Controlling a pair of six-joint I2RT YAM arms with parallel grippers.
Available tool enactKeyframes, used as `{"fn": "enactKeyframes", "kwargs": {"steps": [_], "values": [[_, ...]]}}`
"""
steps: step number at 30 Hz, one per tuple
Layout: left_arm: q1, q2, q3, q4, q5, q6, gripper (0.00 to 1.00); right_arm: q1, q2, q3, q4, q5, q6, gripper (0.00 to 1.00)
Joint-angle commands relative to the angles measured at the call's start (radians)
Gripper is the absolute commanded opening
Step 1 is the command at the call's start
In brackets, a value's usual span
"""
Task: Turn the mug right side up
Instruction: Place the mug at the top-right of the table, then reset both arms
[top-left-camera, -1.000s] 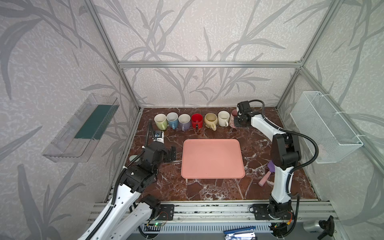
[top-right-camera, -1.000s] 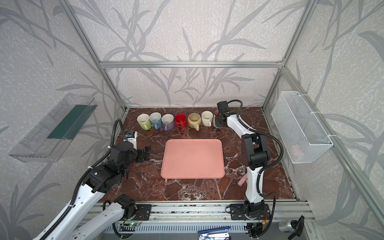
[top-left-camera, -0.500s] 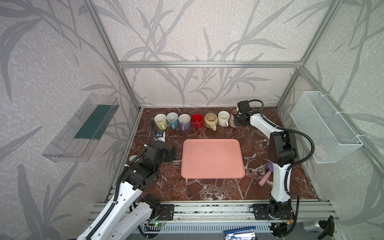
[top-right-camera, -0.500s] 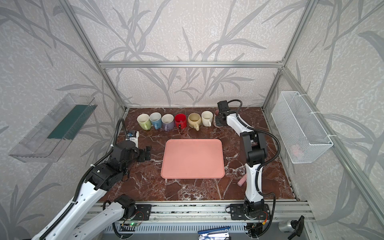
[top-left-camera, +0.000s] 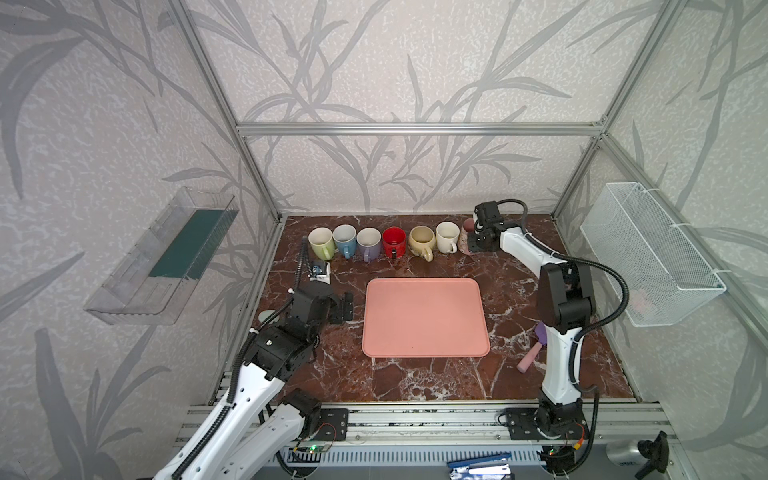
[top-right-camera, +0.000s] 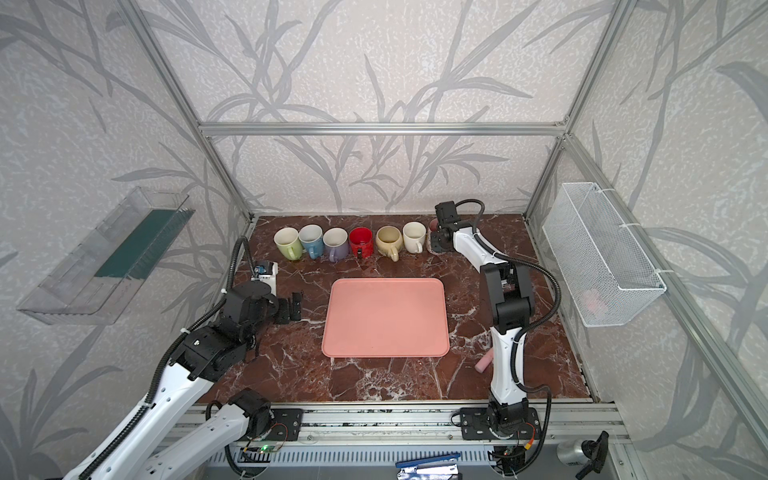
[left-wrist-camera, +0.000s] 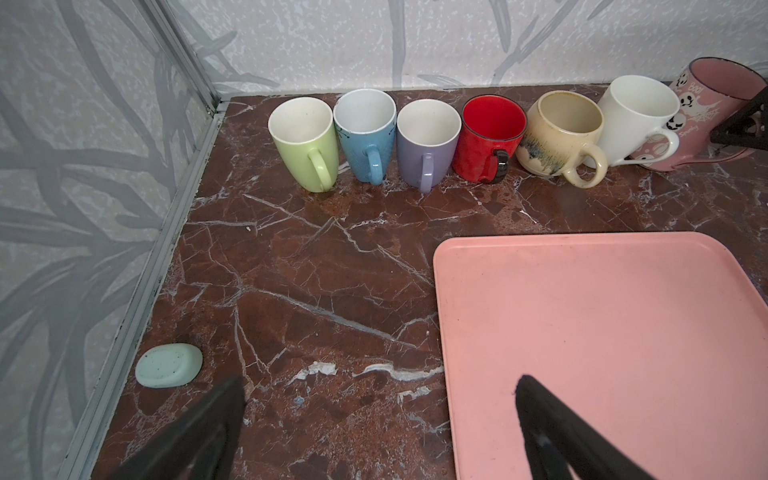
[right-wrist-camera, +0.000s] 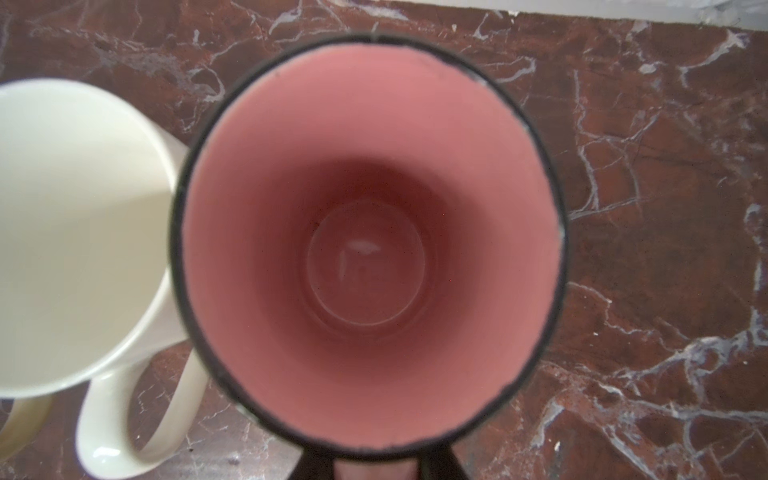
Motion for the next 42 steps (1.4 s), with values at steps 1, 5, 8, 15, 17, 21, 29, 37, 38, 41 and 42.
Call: {"fn": "enactKeyframes", "kwargs": {"steps": [1,5,8,15,17,21,29,37,38,41,42], "values": [[0.004,-0.01,-0.009,0.005,-0.011,0.014,0.99,-0.003,-0.052,-0.016,0.062,-0.005,0.009,0.32],[0.003,-0.011,-0.009,0.003,-0.012,0.012,0.99,-0.003,-0.062,-0.032,0.067,-0.018,0.015,0.43],[0.003,-0.008,-0.01,0.006,-0.017,0.009,0.99,-0.004,-0.076,-0.046,0.074,-0.017,0.017,0.49],[0.003,0.006,-0.008,0.005,-0.052,-0.001,0.99,-0.001,-0.179,-0.115,0.112,-0.039,0.006,0.6],[0.004,0.001,-0.009,0.007,-0.071,-0.003,0.99,-0.001,-0.228,-0.158,0.133,-0.047,0.0,0.63],[0.003,-0.007,-0.02,0.028,-0.093,-0.003,0.99,-0.001,-0.346,-0.263,0.179,-0.058,-0.015,0.67],[0.004,-0.048,-0.048,0.099,-0.129,0.011,0.99,0.0,-0.609,-0.51,0.292,-0.048,-0.025,0.7],[0.004,-0.117,-0.056,0.148,-0.163,0.013,0.99,-0.001,-0.855,-0.733,0.362,-0.015,-0.019,0.74],[0.005,-0.126,-0.073,0.168,-0.181,0.013,0.99,-0.001,-0.889,-0.772,0.38,-0.009,-0.016,0.76],[0.005,-0.134,-0.121,0.229,-0.232,0.018,0.99,-0.002,-0.982,-0.891,0.459,0.012,-0.012,0.84],[0.005,-0.128,-0.134,0.248,-0.247,0.019,0.99,-0.001,-1.013,-0.94,0.489,0.023,-0.01,0.9]]}}
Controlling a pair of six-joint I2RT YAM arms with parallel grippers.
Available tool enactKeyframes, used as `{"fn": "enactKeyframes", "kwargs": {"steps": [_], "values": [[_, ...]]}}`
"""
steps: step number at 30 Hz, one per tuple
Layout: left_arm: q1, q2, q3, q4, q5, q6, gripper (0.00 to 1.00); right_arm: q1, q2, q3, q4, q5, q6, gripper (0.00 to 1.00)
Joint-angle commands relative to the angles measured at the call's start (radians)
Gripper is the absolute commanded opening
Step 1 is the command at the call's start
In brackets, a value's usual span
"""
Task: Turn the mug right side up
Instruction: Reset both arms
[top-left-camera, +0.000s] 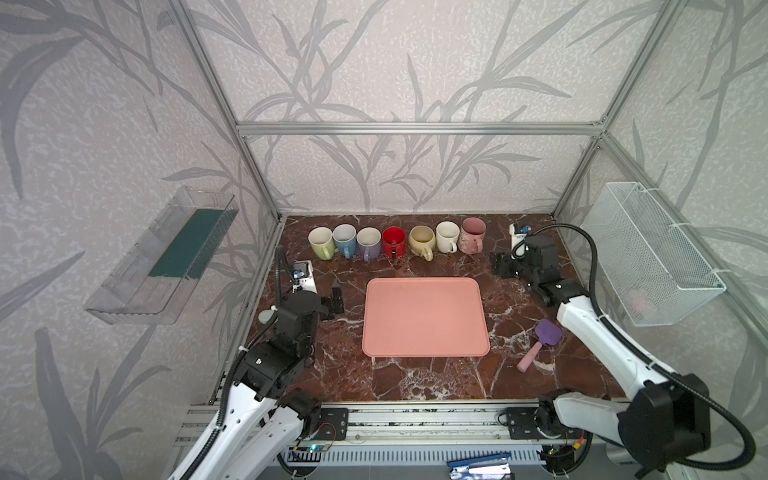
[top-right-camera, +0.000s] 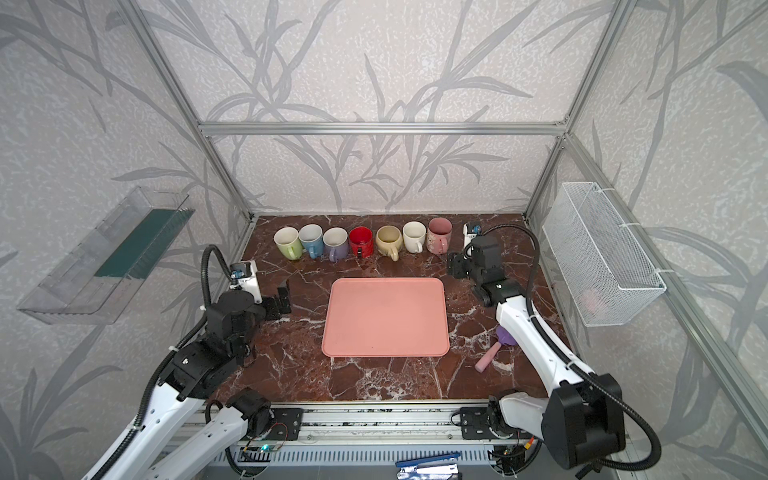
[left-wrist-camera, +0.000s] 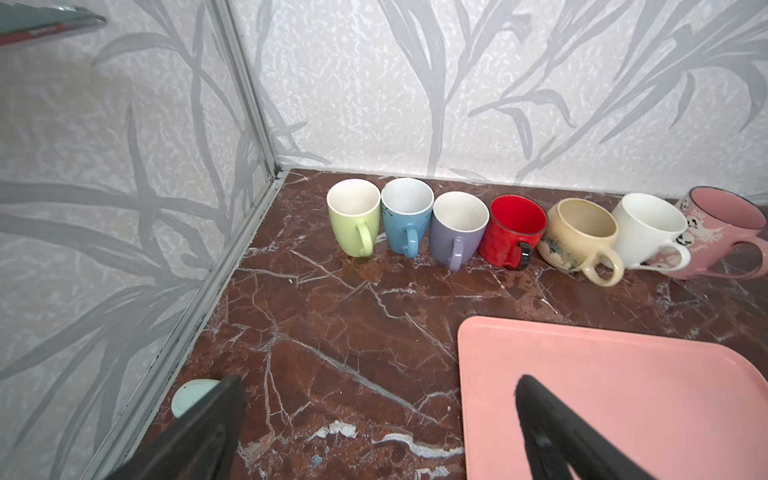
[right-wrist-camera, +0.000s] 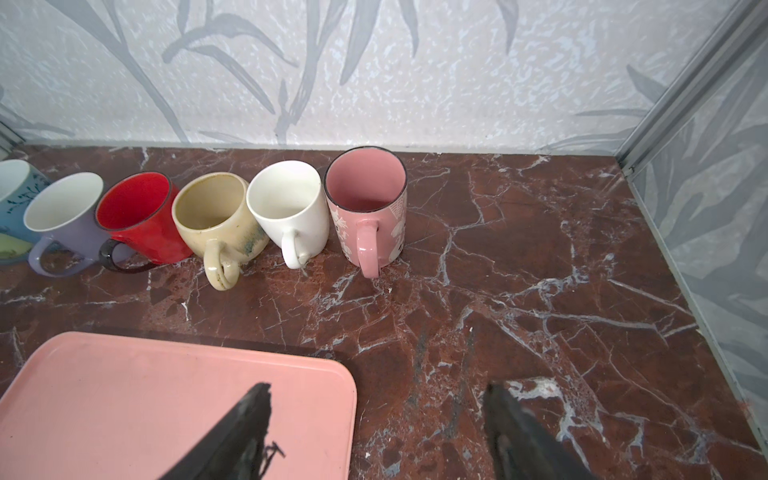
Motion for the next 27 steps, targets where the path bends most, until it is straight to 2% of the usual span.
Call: {"fn": "enactKeyframes", "kwargs": {"steps": [1,2,8,11,14,16,19,23,27], "values": [[0.006,0.017,-0.049,0.086,-0.083,0.018,0.99,-0.001,-0.091,-0.119,0.132,0.046,0.005,0.96],[0.007,0.033,-0.059,0.107,-0.09,0.021,0.99,-0.001,-0.114,-0.158,0.156,0.055,0.005,0.99],[0.025,0.133,-0.139,0.249,-0.152,0.036,0.99,-0.001,-0.197,-0.34,0.296,0.141,-0.027,0.99],[0.085,0.182,-0.178,0.328,-0.138,0.051,0.99,-0.003,-0.227,-0.443,0.432,0.194,-0.065,0.99],[0.193,0.242,-0.207,0.409,-0.062,0.037,0.99,-0.003,-0.215,-0.547,0.627,0.222,-0.129,0.99],[0.255,0.291,-0.224,0.469,-0.005,0.049,0.99,-0.003,-0.178,-0.603,0.757,0.235,-0.165,0.99],[0.313,0.39,-0.233,0.557,0.002,0.073,0.99,-0.003,-0.083,-0.641,0.907,0.266,-0.19,0.99],[0.334,0.546,-0.268,0.787,-0.005,0.142,0.99,-0.006,0.085,-0.657,1.107,0.282,-0.202,0.99],[0.34,0.683,-0.296,0.973,-0.017,0.13,0.99,-0.006,0.224,-0.672,1.278,0.297,-0.235,0.99]]}}
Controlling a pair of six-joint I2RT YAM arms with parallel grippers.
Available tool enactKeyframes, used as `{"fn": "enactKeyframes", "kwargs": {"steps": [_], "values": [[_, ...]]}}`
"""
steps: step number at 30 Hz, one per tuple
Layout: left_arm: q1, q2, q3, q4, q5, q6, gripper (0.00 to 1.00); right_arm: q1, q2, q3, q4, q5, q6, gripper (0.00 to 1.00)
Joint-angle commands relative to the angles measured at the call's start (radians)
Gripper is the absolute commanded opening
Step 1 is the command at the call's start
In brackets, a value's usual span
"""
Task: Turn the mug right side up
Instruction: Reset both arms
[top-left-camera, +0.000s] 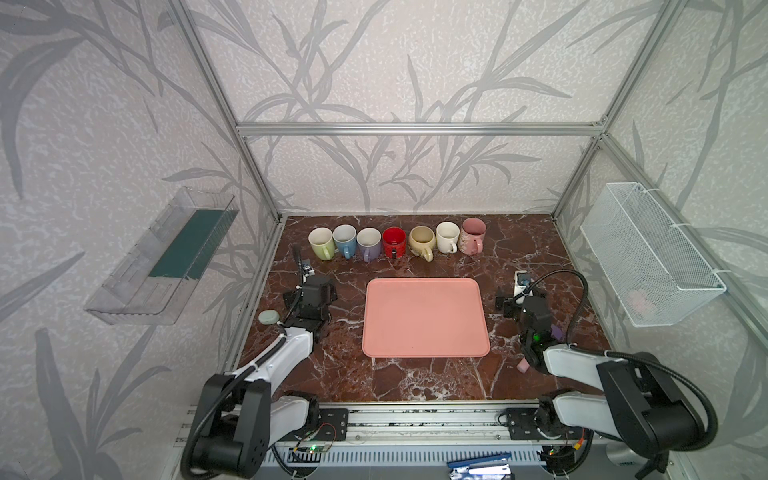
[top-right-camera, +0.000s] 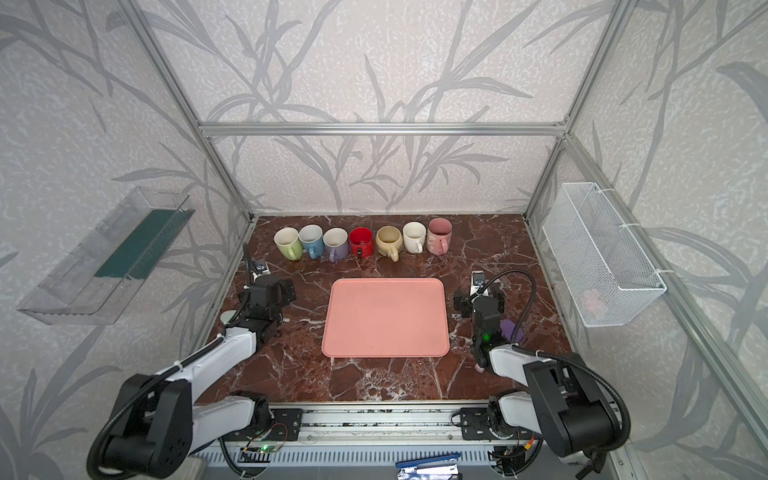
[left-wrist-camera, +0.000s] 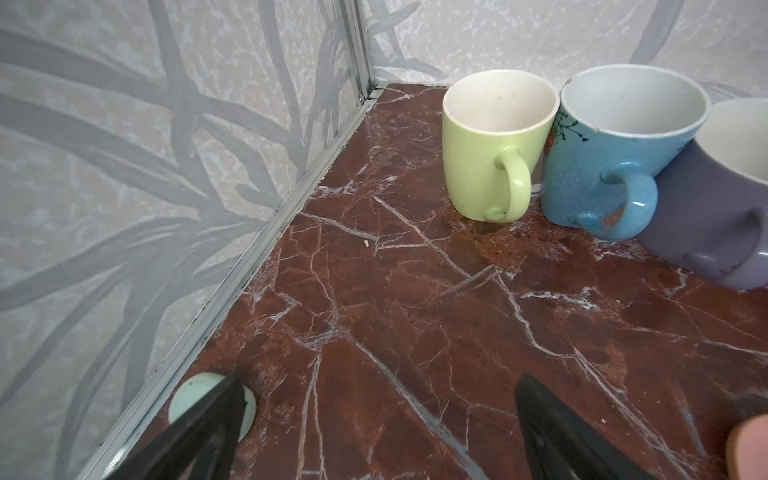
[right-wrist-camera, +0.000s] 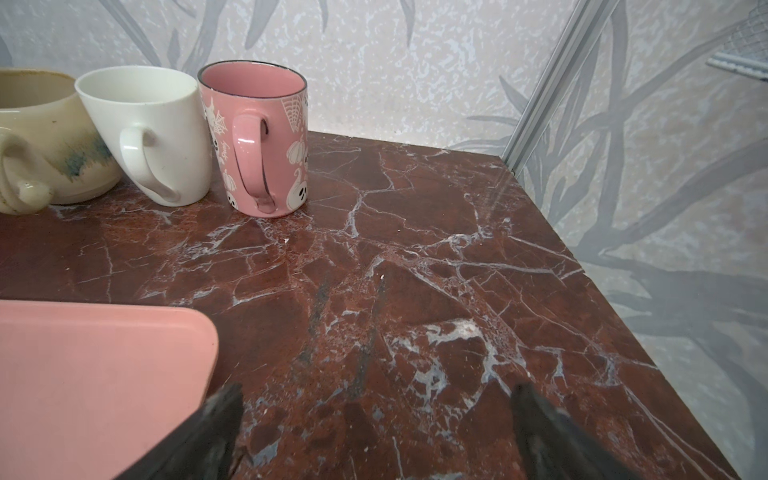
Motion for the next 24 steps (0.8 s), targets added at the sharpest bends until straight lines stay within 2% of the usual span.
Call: {"fn": "enactKeyframes", "kwargs": {"steps": [1,2,5,7,9,14,17,19,20,23,24], "values": [[0.007,0.076,-0.036,0.261,0.008,0.035,0.99,-0.005,0.092,-0.032,0.314,0.037,-0.049,0.99],[0.008,0.102,-0.053,0.331,0.019,0.045,0.99,-0.005,0.13,-0.042,0.38,0.034,-0.06,0.99],[0.009,0.17,-0.048,0.398,0.028,0.101,1.0,-0.005,0.219,-0.052,0.474,0.047,-0.05,0.99],[0.01,0.181,-0.049,0.425,0.044,0.13,0.99,-0.003,0.245,-0.041,0.478,0.037,-0.054,0.99],[0.014,0.213,-0.074,0.536,0.037,0.165,1.0,-0.003,0.252,-0.038,0.478,0.014,-0.061,0.99],[0.029,0.29,-0.082,0.637,0.064,0.173,1.0,-0.002,0.315,-0.014,0.478,-0.071,-0.092,0.99],[0.072,0.288,-0.083,0.615,0.134,0.127,1.0,-0.003,0.323,0.005,0.46,-0.084,-0.099,0.99],[0.106,0.309,-0.074,0.615,0.191,0.108,0.99,-0.006,0.304,0.036,0.383,-0.091,-0.099,0.99],[0.123,0.309,-0.074,0.608,0.227,0.096,1.0,-0.011,0.285,0.081,0.279,-0.099,-0.093,0.99],[0.133,0.315,-0.077,0.617,0.255,0.098,0.99,-0.101,0.247,0.166,0.045,-0.234,-0.011,0.99],[0.132,0.313,-0.077,0.615,0.257,0.096,1.0,-0.115,0.245,0.163,0.044,-0.258,0.0,0.99]]}}
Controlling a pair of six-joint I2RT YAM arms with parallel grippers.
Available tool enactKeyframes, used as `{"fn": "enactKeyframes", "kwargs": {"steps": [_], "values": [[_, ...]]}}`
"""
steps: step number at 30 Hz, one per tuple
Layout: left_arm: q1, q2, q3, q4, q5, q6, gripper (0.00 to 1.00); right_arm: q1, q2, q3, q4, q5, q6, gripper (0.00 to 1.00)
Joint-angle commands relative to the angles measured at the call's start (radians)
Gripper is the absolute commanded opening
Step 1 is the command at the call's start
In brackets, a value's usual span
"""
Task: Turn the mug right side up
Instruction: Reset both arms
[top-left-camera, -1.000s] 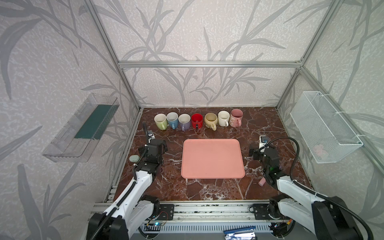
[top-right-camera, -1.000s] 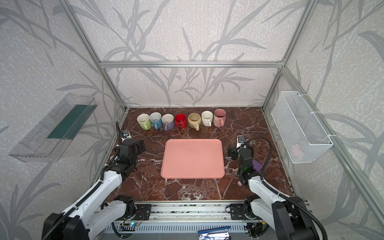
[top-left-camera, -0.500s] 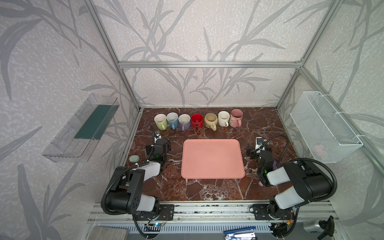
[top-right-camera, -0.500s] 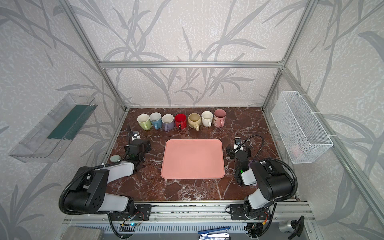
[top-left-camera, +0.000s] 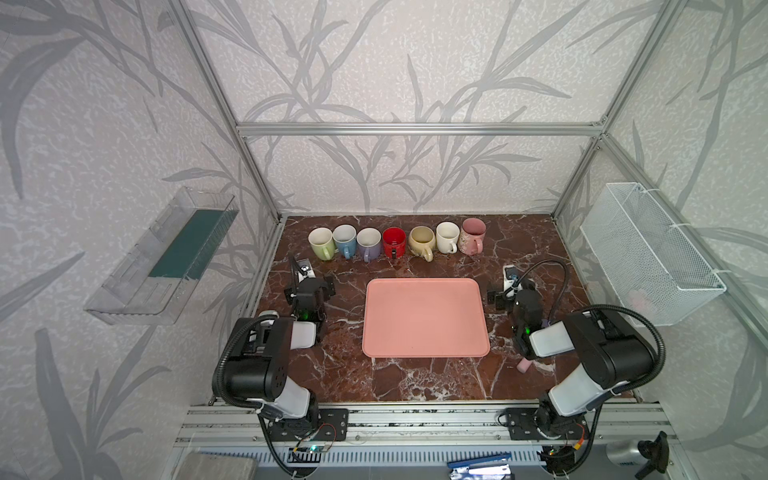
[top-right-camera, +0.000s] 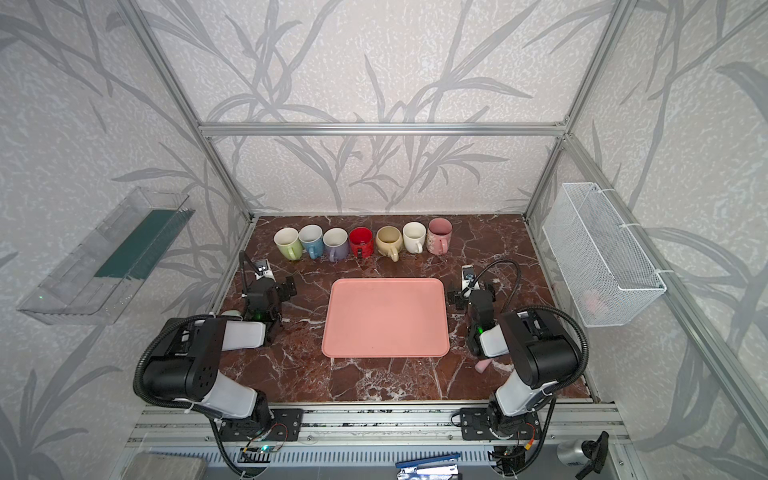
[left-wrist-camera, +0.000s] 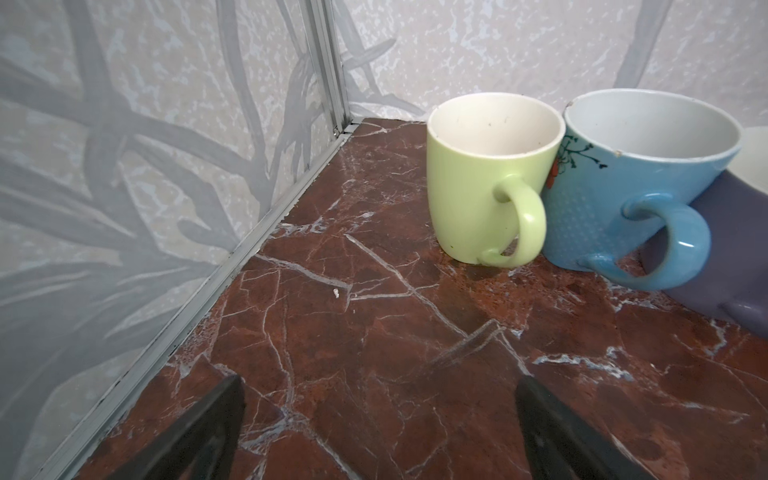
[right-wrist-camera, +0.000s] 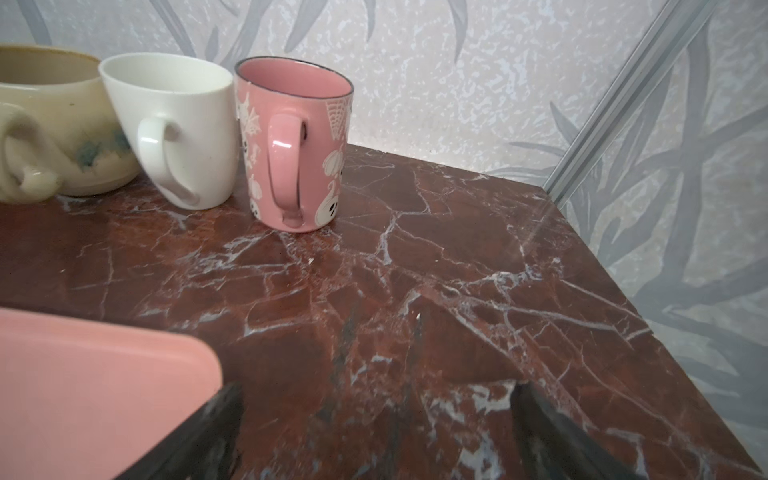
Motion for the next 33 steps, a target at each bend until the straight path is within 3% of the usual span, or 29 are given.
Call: {"fn": "enactKeyframes", "kwargs": {"steps": [1,4,33], "values": [[0.002,0.007,-0.009,0.042,0.06,-0.014,0.99,-0.05,-0.034,0.031,-0.122,-0.096,0.052,0.99],[0.001,0.031,-0.037,0.128,0.025,-0.01,1.0,-0.047,-0.034,0.031,-0.121,-0.097,0.048,0.99],[-0.001,0.027,-0.034,0.114,0.024,-0.012,1.0,-0.011,-0.032,0.014,-0.082,-0.063,0.012,0.99]]}}
